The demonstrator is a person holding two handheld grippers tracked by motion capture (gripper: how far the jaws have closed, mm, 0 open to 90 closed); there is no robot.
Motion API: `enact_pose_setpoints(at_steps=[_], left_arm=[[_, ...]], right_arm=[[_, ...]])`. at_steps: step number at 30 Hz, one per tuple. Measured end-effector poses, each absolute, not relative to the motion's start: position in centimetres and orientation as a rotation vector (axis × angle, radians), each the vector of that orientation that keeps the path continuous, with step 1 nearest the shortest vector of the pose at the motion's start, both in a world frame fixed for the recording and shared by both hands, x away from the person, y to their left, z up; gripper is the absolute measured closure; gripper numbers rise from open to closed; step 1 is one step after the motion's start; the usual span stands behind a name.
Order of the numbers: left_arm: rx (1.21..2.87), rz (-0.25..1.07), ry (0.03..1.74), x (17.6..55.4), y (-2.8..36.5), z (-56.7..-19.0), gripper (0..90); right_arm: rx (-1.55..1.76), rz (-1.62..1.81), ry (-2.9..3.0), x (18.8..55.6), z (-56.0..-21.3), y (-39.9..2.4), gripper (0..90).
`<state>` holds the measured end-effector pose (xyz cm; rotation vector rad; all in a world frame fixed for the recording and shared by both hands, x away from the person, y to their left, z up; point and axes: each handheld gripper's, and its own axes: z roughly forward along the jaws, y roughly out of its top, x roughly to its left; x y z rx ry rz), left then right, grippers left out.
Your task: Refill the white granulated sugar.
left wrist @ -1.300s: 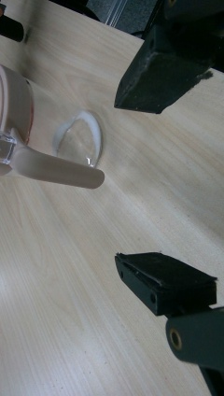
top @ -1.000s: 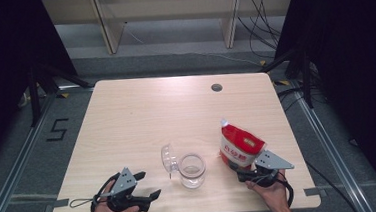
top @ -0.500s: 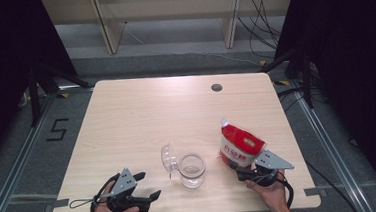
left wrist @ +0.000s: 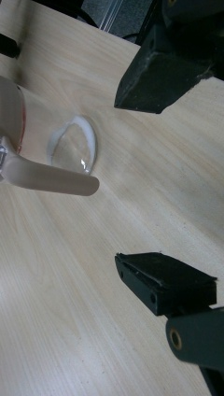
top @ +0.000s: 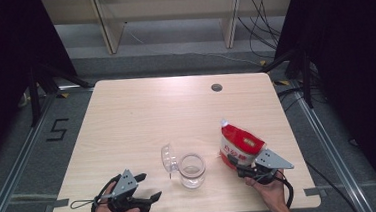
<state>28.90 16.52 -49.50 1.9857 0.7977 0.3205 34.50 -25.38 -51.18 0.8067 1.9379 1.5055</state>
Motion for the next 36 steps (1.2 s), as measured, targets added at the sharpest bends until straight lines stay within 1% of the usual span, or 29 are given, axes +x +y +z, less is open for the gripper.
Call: enact_pose_setpoints(at_steps=[8, 14, 21, 27, 30, 31, 33, 36], left_arm=[[2.004, 0.332, 0.768, 28.98, 16.51, -49.59, 20.2], [1.978, 0.321, 0.797, 28.81, 16.30, -49.74, 20.2], [1.990, 0.322, 0.788, 28.81, 16.39, -49.66, 20.2], [1.994, 0.318, 0.789, 28.80, 16.32, -49.72, 20.2], [1.993, 0.313, 0.791, 28.80, 16.22, -49.77, 20.2], [2.026, 0.334, 0.771, 28.93, 16.41, -49.74, 20.2], [1.999, 0.319, 0.778, 28.85, 16.25, -49.80, 20.2], [2.012, 0.326, 0.763, 29.01, 16.36, -49.79, 20.2]], right_arm=[[0.804, 1.525, 1.931, 34.76, -51.39, -25.48, 38.7], [0.864, 1.545, 1.919, 34.66, -51.68, -25.21, 38.5], [0.798, 1.552, 1.925, 35.00, -51.67, -25.33, 39.6], [0.780, 1.550, 1.913, 34.93, -51.38, -25.53, 37.5], [0.786, 1.586, 1.932, 34.93, -51.38, -25.49, 38.3], [0.812, 1.560, 1.912, 34.83, -51.36, -25.41, 38.6], [0.797, 1.557, 1.918, 34.93, -51.34, -25.41, 39.5], [0.800, 1.539, 1.926, 34.95, -51.33, -25.45, 41.0]])
